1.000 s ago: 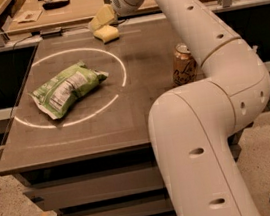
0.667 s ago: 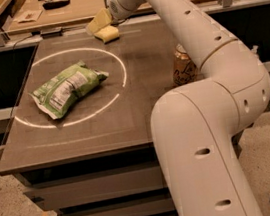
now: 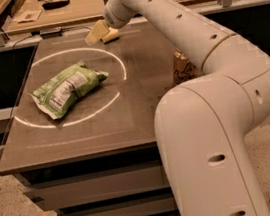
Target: Move sponge near green jalapeno chip bag
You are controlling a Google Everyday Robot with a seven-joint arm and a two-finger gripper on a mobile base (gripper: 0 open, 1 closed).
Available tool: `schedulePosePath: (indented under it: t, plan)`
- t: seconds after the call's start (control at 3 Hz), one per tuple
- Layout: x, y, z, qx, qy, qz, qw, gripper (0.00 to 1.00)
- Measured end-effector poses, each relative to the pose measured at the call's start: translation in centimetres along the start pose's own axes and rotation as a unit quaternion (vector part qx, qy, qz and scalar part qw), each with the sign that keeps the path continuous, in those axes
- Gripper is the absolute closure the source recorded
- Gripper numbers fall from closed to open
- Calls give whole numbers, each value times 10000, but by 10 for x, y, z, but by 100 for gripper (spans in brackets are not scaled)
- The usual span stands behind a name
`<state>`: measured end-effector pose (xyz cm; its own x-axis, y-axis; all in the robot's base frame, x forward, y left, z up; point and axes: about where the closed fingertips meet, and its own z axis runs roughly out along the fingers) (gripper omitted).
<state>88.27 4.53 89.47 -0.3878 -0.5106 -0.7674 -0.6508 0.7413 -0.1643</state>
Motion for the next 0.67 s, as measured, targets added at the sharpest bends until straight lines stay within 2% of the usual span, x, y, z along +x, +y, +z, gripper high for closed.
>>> schedulePosePath:
  t: [0.33, 0.67]
  plan:
    - [13, 3, 13, 140, 287, 240, 9992, 0]
    - [16, 3, 24, 104, 304, 690, 9971, 0]
